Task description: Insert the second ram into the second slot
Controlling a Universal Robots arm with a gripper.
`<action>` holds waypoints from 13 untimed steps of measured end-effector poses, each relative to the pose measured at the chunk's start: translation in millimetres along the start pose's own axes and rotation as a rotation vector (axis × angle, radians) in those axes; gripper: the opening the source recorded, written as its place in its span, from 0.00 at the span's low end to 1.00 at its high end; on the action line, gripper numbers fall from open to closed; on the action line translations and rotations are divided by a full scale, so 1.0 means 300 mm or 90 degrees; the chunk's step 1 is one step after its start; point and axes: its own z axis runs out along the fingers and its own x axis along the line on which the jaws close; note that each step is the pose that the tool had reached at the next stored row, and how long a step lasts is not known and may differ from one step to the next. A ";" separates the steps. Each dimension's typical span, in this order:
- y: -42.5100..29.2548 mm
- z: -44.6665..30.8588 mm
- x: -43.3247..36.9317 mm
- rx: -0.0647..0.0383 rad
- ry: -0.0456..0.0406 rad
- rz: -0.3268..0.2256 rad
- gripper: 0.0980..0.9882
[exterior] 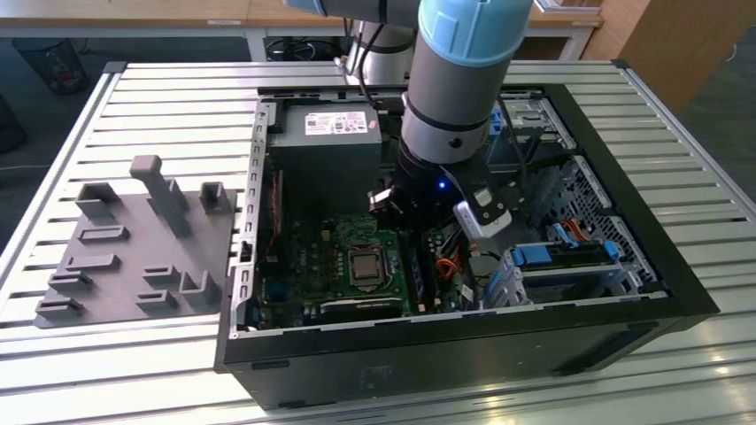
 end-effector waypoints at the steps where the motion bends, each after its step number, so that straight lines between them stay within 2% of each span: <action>1: 0.000 0.000 0.000 0.000 0.0000 0.000 0.04; 13: -0.001 0.010 0.000 0.000 0.0014 0.000 0.04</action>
